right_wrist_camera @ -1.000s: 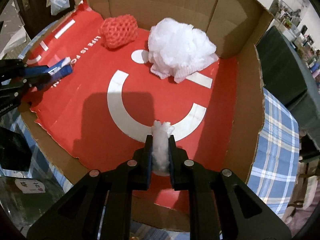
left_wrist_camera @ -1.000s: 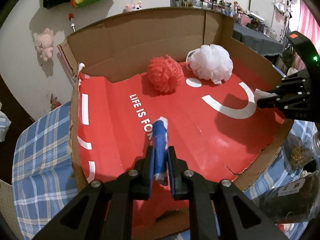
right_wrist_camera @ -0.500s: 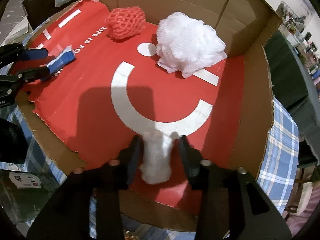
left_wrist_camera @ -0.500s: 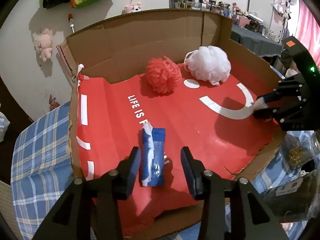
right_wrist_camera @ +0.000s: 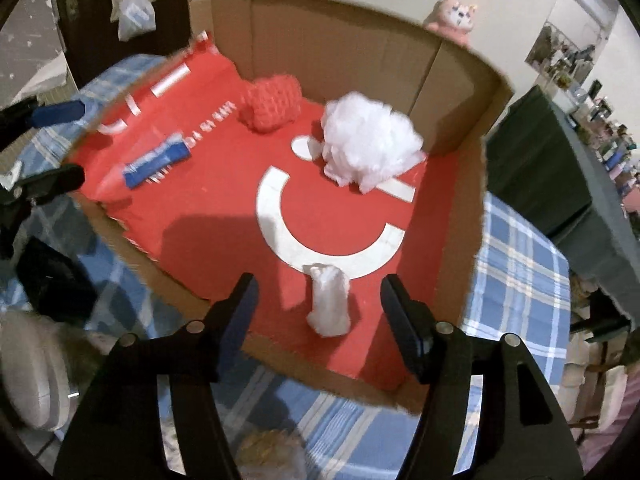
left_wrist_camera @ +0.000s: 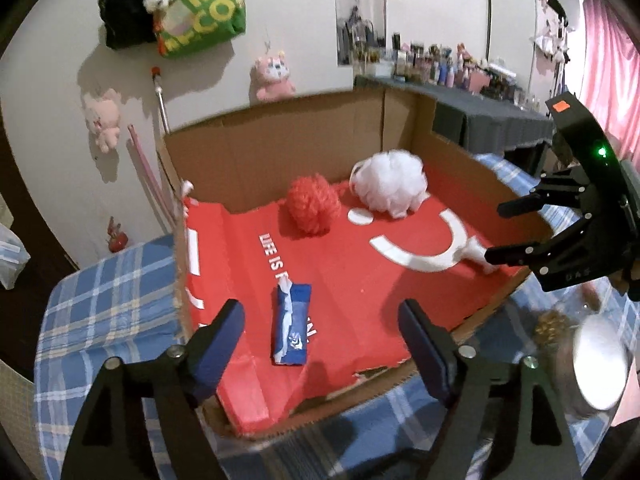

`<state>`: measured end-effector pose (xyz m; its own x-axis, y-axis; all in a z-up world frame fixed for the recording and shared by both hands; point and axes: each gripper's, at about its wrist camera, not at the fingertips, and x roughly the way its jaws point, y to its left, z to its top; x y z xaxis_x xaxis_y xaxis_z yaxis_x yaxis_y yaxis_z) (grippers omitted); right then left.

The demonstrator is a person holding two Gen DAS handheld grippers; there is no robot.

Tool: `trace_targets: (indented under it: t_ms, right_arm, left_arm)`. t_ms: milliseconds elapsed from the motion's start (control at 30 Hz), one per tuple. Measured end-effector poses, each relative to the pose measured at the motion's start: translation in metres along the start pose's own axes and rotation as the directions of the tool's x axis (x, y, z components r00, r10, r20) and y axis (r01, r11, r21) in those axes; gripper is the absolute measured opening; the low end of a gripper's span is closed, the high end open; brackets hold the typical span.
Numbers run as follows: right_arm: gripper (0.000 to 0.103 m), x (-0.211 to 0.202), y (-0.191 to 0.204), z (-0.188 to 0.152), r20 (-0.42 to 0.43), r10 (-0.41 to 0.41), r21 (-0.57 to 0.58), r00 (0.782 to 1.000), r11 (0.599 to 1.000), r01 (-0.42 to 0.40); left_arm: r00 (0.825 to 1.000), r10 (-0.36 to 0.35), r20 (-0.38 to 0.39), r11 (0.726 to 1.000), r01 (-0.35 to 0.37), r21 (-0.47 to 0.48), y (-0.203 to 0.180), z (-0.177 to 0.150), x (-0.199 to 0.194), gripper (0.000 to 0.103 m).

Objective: Organize soft objects
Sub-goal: 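Open the right tool to release the small white item onto the box floor, then withdraw both tools from the box back over the table items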

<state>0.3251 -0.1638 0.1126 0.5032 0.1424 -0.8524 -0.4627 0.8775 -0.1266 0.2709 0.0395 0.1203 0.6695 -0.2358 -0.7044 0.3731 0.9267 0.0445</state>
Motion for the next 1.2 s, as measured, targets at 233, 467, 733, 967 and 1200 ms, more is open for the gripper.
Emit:
trace_targets:
  t_ms: [233,467,733,967,1200]
  right_arm:
    - [0.07,-0.066,0.016,-0.013,0.148,0.0,0.044,0.989,0.999,-0.006]
    - [0.076,-0.126,0.034,-0.047,0.291,0.012,0.096,0.957,0.994,-0.042]
    - [0.086,-0.179,0.07,-0.105,0.455,-0.06,0.121,0.888,0.993,0.005]
    - [0.09,-0.195,0.103,-0.155,0.548,-0.166,0.162,0.82,0.983,0.091]
    - [0.091,-0.188,0.122,-0.195,0.595,-0.245,0.234,0.766,0.964,0.126]
  left_arm:
    - [0.99,0.041,0.138,0.999,-0.038,-0.024,-0.018,-0.005,-0.062,0.098]
    - [0.96,0.059,0.273,0.997,-0.04,-0.073,-0.038,-0.025,-0.12,0.103]
    - [0.917,0.115,0.381,0.991,-0.077,-0.113,-0.068,-0.06,-0.167,0.103]
    - [0.889,0.125,0.441,0.987,-0.067,-0.143,-0.095,-0.097,-0.189,0.103]
    - [0.86,0.182,0.476,0.977,-0.104,-0.186,-0.113,-0.13,-0.195,0.103]
